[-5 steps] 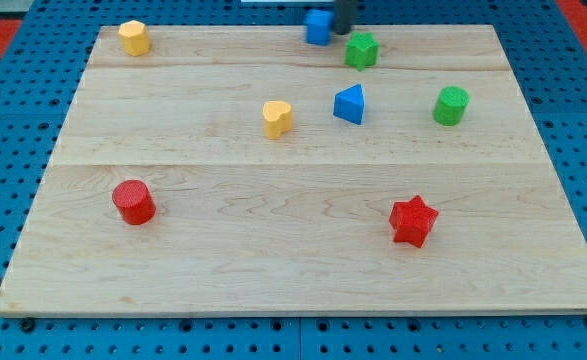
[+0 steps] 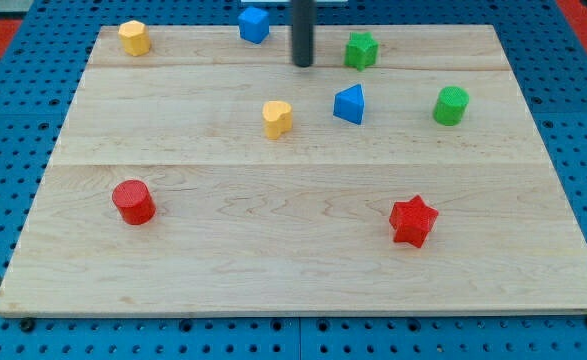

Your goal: Push the green star to the top center of the board

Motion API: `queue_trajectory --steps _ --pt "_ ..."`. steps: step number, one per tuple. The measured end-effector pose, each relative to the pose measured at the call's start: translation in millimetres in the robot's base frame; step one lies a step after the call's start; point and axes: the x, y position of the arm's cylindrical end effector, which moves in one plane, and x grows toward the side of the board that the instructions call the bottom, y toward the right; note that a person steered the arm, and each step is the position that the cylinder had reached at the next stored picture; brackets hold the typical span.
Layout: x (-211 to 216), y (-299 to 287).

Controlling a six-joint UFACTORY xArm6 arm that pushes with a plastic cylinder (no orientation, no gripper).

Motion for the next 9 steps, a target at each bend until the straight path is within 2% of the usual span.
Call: queue_trajectory --steps 2,3,5,7,8,9 --pt "9.3 16.3" --pt "29.1 46.6" --pt "19.0 99.8" --pt "4.3 92.4" --pt "-3.0 14.5" --pt "-5.4 0.4"
